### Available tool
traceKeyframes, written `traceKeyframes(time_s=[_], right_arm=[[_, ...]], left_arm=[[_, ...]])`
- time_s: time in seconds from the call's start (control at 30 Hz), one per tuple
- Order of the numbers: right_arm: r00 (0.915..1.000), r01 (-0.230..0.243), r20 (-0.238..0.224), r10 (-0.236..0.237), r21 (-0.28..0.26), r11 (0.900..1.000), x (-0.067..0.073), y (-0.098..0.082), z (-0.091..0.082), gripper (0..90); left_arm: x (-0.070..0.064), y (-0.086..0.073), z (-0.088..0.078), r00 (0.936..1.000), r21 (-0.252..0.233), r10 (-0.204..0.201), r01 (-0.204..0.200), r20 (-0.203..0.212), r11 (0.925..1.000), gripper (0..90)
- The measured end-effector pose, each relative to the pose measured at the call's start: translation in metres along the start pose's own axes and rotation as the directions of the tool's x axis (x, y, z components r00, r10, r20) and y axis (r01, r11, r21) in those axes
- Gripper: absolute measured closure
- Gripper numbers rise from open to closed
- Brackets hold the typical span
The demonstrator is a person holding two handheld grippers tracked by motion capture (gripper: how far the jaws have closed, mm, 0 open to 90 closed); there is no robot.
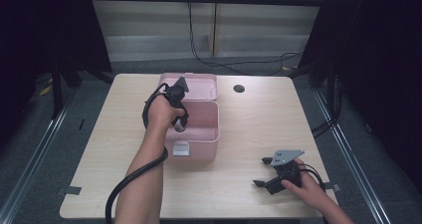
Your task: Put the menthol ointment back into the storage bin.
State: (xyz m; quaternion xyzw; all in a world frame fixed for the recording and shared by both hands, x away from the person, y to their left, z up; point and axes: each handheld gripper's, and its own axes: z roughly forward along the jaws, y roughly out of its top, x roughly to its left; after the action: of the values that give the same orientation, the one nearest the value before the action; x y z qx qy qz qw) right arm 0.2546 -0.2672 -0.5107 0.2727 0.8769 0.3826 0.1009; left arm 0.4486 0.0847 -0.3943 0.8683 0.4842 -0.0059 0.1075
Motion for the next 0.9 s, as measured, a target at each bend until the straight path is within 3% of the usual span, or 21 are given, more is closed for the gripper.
traceKeyframes(time_s=[0.47, 0.53, 0.63, 0.9], right_arm=[[1.0000, 0.000, 0.000, 0.000, 0.000, 1.000, 0.000, 0.000, 0.000, 12.2], [1.0000, 0.000, 0.001, 0.000, -0.001, 1.000, 0.000, 0.000, 0.000, 12.2], [1.0000, 0.000, 0.000, 0.000, 0.000, 1.000, 0.000, 0.000, 0.000, 12.2], [1.0000, 0.000, 0.000, 0.000, -0.001, 1.000, 0.000, 0.000, 0.000, 12.2]], left_arm=[[0.006, 0.001, 0.021, 0.9989, -0.009, -0.045, 0.045, -0.012, 0.9990, 50.1], [0.006, 0.002, 0.022, 0.9994, -0.007, -0.032, 0.032, -0.016, 0.9995, 50.1], [0.006, 0.002, 0.025, 0.9984, -0.011, -0.055, 0.055, -0.014, 0.9985, 50.1], [0.007, 0.004, 0.033, 0.9983, -0.007, -0.054, 0.054, -0.022, 0.9985, 50.0]])
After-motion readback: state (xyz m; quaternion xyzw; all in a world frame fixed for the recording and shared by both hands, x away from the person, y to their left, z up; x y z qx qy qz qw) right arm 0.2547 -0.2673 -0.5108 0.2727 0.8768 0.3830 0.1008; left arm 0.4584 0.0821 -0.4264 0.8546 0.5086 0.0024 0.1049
